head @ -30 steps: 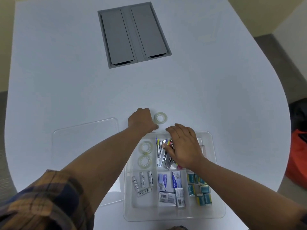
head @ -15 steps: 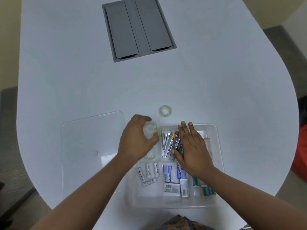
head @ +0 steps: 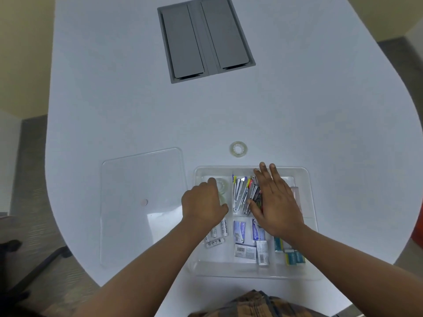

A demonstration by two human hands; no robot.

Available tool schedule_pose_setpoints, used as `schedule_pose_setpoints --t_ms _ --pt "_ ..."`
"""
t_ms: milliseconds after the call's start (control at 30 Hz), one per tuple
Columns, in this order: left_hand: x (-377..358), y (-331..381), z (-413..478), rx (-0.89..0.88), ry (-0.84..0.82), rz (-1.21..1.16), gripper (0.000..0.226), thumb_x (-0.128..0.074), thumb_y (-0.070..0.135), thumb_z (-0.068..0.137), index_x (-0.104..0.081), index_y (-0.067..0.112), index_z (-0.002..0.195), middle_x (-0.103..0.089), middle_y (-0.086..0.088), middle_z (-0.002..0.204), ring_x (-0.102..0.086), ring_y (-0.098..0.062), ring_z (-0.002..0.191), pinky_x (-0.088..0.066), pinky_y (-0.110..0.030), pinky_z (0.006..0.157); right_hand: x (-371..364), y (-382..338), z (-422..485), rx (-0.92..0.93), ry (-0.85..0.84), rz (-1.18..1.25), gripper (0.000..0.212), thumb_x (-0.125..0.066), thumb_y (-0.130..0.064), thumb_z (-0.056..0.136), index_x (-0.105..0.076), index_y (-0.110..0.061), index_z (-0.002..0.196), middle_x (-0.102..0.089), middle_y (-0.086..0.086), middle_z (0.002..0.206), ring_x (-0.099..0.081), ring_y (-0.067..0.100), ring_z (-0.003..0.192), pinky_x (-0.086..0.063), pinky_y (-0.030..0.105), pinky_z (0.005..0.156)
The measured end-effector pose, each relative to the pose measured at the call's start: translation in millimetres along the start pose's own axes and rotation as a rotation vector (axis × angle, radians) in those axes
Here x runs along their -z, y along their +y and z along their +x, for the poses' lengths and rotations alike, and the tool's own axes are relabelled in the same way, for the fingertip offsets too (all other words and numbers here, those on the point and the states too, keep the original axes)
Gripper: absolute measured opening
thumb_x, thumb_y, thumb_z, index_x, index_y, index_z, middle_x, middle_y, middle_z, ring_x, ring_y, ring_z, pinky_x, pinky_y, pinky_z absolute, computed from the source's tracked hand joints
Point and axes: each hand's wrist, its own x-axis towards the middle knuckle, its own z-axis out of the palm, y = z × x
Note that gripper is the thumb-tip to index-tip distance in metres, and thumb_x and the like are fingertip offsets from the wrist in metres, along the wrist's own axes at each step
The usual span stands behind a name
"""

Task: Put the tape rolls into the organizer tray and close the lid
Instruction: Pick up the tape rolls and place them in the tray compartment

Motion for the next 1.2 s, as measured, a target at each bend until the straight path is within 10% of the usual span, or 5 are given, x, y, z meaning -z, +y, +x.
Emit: schedule_pose_setpoints --t_ms 833,1200 --pt "-11.4 9.8 7.6 -0.039 -0.037 0.129 0.032 -0.061 0.044 0.074 -0.054 0.019 0.094 -0.062 0.002 0.078 -0.064 -0.024 0.077 -0.031 -0.031 0.061 -1.8 0.9 0.0 0.013 0.021 -0.038 0.069 -0.046 -0.048 0.094 -0.026 -0.019 0.153 -0.012 0.0 0.168 -0.001 0.019 0.155 -0.026 0.044 0.12" --pt "-8.0 5.2 11.5 -0.035 -0.179 -0.011 0.034 -0.061 0.042 0.083 -0.065 0.022 0.11 -0.068 -0.002 0.105 -0.064 -0.024 0.096 -0.045 -0.03 0.072 0.4 -0.4 -0.9 0.011 0.016 -0.039 0.066 -0.046 -0.047 0.095 -0.029 -0.019 0.152 -0.012 0.0 0.168 -0.001 0.019 0.155 -0.028 0.045 0.119"
